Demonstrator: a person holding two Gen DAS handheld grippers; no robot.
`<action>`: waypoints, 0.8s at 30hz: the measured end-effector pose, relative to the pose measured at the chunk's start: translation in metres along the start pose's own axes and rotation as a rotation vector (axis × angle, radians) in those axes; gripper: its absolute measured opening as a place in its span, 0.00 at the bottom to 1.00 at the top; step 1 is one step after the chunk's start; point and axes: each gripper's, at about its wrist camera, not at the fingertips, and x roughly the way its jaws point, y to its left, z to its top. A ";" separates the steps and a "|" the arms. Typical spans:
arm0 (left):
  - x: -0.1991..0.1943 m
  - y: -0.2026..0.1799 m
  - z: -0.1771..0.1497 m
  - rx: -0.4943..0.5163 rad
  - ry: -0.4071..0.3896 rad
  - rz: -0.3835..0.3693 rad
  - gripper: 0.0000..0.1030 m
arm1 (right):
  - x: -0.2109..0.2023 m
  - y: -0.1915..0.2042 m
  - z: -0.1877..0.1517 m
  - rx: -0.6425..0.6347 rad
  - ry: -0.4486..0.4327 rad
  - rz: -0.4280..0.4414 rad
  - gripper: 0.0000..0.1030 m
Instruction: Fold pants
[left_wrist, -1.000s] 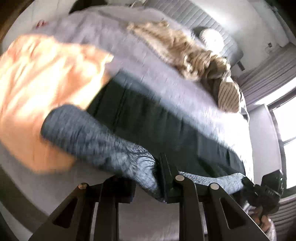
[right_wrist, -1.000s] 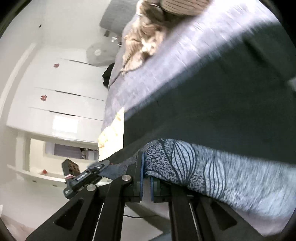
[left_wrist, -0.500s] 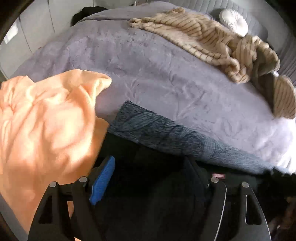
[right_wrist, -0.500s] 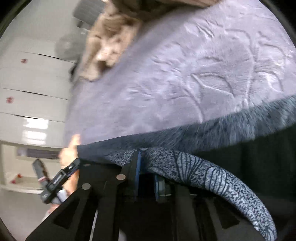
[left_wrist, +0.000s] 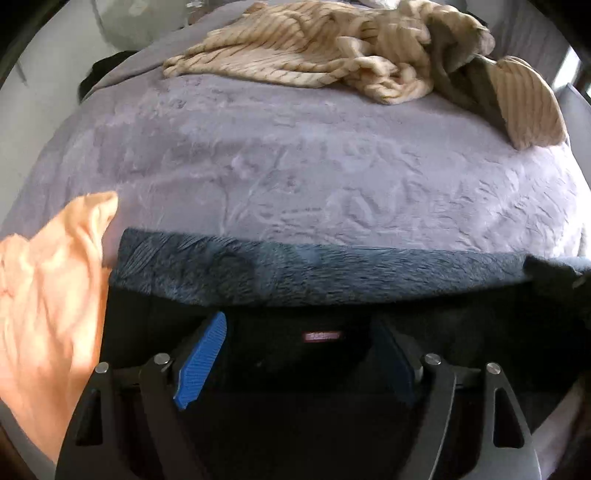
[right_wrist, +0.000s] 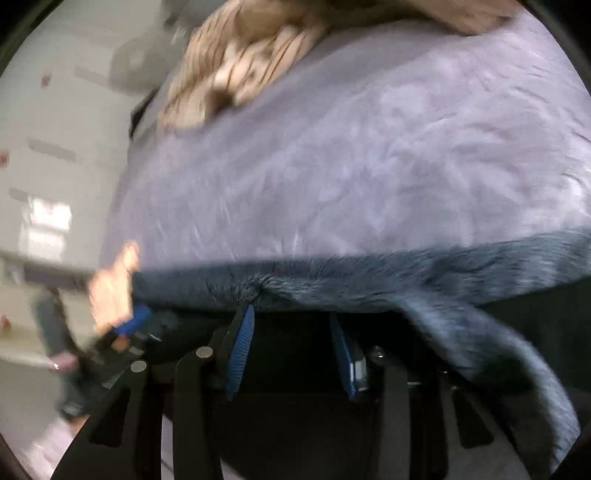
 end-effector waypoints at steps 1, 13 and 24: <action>-0.007 -0.008 -0.002 0.042 0.000 -0.018 0.78 | -0.022 -0.004 -0.003 0.015 -0.043 0.034 0.50; -0.065 -0.225 -0.065 0.404 0.147 -0.608 0.78 | -0.244 -0.176 -0.223 0.561 -0.237 -0.129 0.70; -0.044 -0.334 -0.108 0.475 0.313 -0.681 0.78 | -0.219 -0.255 -0.313 0.753 -0.211 0.075 0.70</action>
